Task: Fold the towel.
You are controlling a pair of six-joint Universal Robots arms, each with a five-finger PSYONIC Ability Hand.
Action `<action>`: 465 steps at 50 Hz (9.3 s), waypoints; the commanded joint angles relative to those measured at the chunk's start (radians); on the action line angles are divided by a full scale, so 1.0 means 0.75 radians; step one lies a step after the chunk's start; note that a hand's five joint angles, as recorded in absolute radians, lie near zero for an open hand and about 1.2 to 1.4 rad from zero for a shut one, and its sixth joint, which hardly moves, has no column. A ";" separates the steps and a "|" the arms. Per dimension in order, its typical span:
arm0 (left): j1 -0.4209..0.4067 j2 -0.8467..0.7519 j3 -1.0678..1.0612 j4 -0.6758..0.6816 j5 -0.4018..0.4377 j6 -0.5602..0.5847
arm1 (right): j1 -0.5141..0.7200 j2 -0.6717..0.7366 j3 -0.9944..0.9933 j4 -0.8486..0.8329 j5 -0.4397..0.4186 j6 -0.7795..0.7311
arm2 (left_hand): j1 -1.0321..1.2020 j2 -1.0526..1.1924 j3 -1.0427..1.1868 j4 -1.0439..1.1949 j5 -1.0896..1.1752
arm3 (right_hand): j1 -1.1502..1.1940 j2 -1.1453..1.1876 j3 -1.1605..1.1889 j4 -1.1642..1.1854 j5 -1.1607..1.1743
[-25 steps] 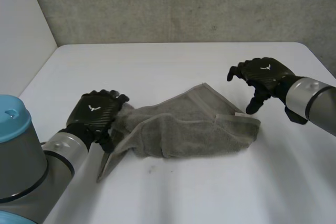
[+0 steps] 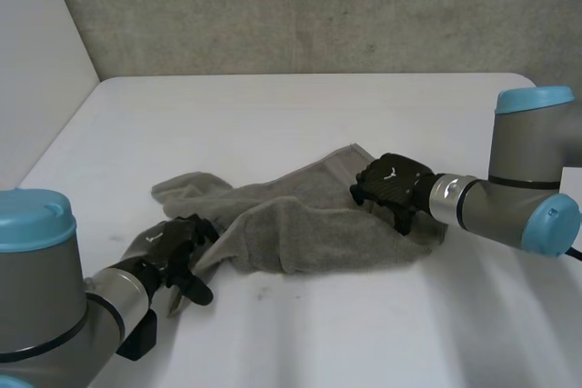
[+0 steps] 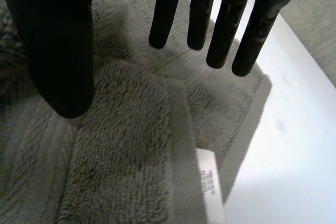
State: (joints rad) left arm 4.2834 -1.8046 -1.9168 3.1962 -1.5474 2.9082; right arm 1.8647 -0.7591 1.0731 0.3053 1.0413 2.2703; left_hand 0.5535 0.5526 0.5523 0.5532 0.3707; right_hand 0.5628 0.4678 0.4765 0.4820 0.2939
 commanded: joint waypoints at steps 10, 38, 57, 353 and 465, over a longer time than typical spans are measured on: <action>0.005 -0.152 0.095 0.173 -0.017 0.035 | -0.011 0.034 0.032 -0.074 0.019 0.020 | 1.124 1.125 1.125 1.124 1.135 | 1.110 1.237 1.225 1.218 1.236; 0.050 -0.032 0.761 0.207 -0.093 0.626 | -0.036 -0.393 0.068 -0.763 0.389 0.798 | 1.124 1.125 1.125 1.124 1.135 | 1.111 1.238 1.226 1.219 1.237; 0.204 0.311 -0.279 0.385 0.036 0.643 | -0.251 -0.481 0.741 -0.313 0.068 0.413 | 1.124 1.125 1.125 1.124 1.135 | 1.111 1.238 1.226 1.219 1.237; 0.304 -0.506 0.663 0.256 0.251 1.045 | -0.263 -0.201 0.212 -0.360 0.526 0.213 | 1.124 1.125 1.125 1.124 1.135 | 1.111 1.238 1.226 1.219 1.237; 0.253 -0.062 0.050 0.477 0.130 0.276 | -0.511 -0.442 0.247 -0.483 0.362 0.462 | -0.505 -0.504 -0.504 -0.505 -0.494 | 1.111 1.238 1.226 1.219 1.237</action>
State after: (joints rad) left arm 4.4723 -1.8615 -1.8789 3.5542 -1.4490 3.1155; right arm 1.2854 -1.0211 1.3114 -0.0459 1.3213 2.5246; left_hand 0.1808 0.1647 0.1679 0.1676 0.0272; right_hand 1.3607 1.1752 1.1840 1.1920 0.9787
